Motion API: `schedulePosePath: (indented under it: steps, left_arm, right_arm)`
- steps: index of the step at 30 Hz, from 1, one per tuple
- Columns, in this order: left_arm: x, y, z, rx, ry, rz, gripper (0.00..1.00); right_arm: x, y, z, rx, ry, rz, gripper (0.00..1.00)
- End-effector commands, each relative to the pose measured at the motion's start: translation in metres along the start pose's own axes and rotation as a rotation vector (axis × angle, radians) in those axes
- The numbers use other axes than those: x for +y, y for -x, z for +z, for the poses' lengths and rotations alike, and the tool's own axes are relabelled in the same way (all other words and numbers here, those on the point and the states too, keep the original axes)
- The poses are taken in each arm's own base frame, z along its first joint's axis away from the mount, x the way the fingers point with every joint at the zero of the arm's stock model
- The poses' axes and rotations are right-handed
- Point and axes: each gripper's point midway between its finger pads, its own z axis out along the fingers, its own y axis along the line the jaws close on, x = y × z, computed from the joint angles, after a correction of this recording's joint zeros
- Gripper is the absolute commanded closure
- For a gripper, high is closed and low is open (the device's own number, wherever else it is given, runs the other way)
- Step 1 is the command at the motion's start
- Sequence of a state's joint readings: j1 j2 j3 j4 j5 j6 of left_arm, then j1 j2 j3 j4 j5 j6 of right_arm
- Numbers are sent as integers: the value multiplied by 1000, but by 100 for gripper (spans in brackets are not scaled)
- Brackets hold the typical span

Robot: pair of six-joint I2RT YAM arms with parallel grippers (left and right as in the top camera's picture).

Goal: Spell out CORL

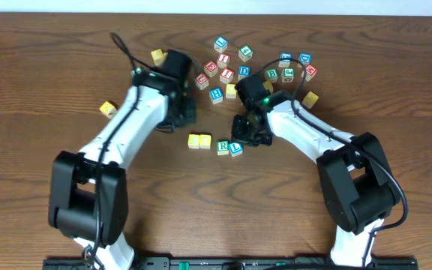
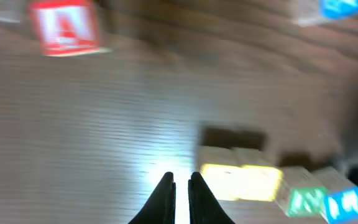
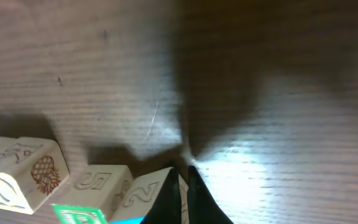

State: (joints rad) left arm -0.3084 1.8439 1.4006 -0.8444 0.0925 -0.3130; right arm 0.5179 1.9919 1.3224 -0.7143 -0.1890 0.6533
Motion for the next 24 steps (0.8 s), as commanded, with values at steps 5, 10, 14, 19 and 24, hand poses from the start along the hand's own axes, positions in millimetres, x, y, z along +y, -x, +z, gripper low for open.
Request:
schedulePosePath:
  steps: [5,10,14,19,24]
  left_arm:
    - [38,4,25,71,27,-73,91]
    - [17,-3,41,118,-43,-13,91]
    - [8,-12,55,160,-53,9,91]
    - [-5,-22,57,190,-74,33,92]
    - [-13,-34,56,224,-65,63,92]
  right_arm:
    - [5,-9,9,-6,16,47,99]
    - [4,-9,10,-9,19,48,99]
    - [4,-9,10,-9,19,47,99]
    - [4,-8,10,-11,16,48,99]
    - [4,-8,10,-11,16,48,99]
